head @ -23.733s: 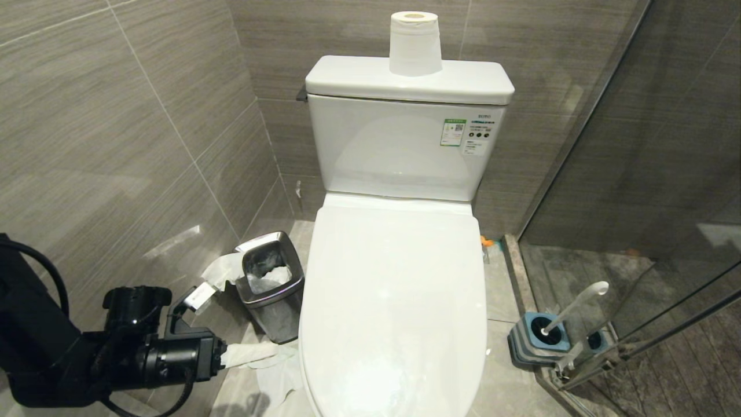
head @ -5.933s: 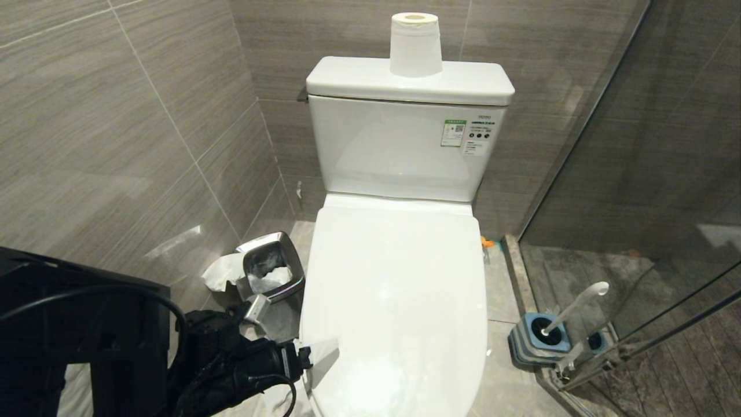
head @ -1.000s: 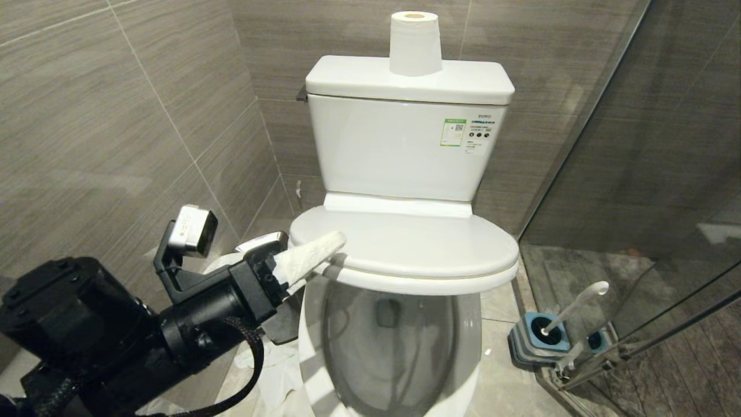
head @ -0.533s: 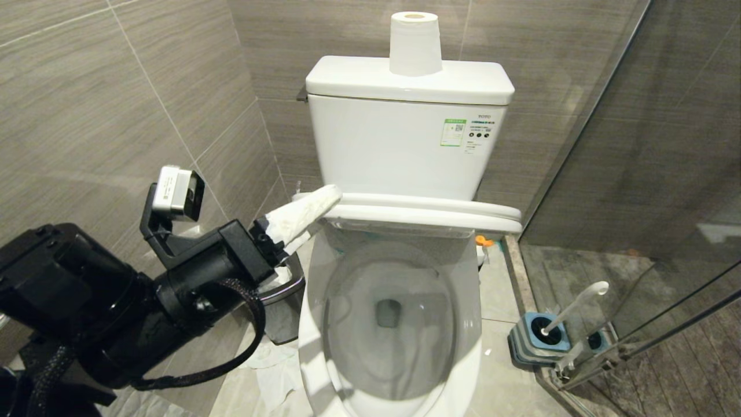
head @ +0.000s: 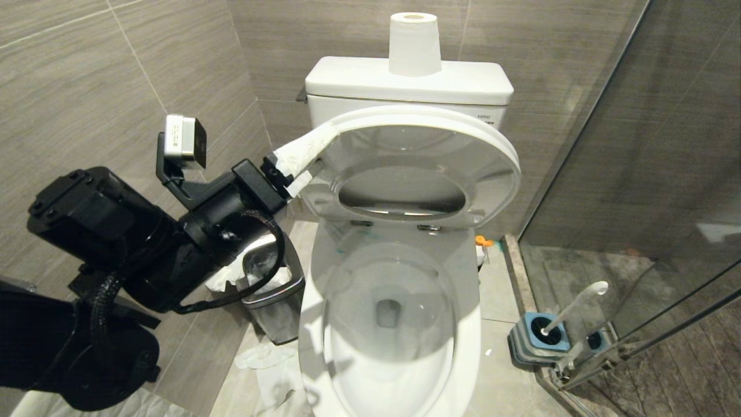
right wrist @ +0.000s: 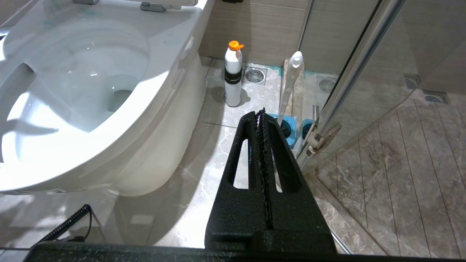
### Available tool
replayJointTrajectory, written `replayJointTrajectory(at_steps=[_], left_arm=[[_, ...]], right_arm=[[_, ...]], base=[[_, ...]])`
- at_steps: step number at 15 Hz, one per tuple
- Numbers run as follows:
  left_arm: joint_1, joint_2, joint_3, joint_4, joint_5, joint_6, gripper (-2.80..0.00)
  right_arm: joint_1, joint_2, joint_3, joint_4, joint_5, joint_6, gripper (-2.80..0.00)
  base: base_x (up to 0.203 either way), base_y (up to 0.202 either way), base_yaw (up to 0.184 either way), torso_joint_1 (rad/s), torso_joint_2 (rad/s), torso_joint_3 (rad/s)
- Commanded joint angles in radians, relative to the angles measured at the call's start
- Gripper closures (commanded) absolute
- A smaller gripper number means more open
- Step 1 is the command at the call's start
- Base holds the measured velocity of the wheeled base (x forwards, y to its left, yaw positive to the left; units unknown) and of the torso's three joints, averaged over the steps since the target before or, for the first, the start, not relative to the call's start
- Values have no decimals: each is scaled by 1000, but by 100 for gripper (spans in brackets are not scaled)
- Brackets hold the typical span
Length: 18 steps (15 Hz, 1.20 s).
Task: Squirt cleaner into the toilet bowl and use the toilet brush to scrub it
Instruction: Use the left hand to lift the toilet lid slightly
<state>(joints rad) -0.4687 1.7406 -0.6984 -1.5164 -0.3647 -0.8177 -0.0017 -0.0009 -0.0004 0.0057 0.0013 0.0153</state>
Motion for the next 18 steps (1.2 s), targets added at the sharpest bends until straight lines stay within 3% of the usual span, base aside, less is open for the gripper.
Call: replayJointTrajectory(at_steps=[1, 8, 11, 14, 18], left_arm=[[35, 61, -91, 2, -3, -5, -280], [104, 144, -297, 54, -135, 6, -280], [119, 185, -326, 48, -185, 58, -280], [117, 225, -350, 48, -196, 115, -280], [113, 288, -437, 15, -195, 142, -280]], right_arm=[[1, 1, 0, 0, 0, 0, 0], [0, 1, 0, 0, 0, 0, 0], [0, 1, -1, 0, 0, 0, 0], [0, 1, 0, 0, 0, 0, 0], [2, 1, 0, 0, 0, 0, 0]], base=[[0, 0, 0, 0, 0, 0], [0, 0, 0, 0, 0, 0], [0, 0, 0, 0, 0, 0], [0, 0, 0, 0, 0, 0], [0, 0, 0, 0, 0, 0]])
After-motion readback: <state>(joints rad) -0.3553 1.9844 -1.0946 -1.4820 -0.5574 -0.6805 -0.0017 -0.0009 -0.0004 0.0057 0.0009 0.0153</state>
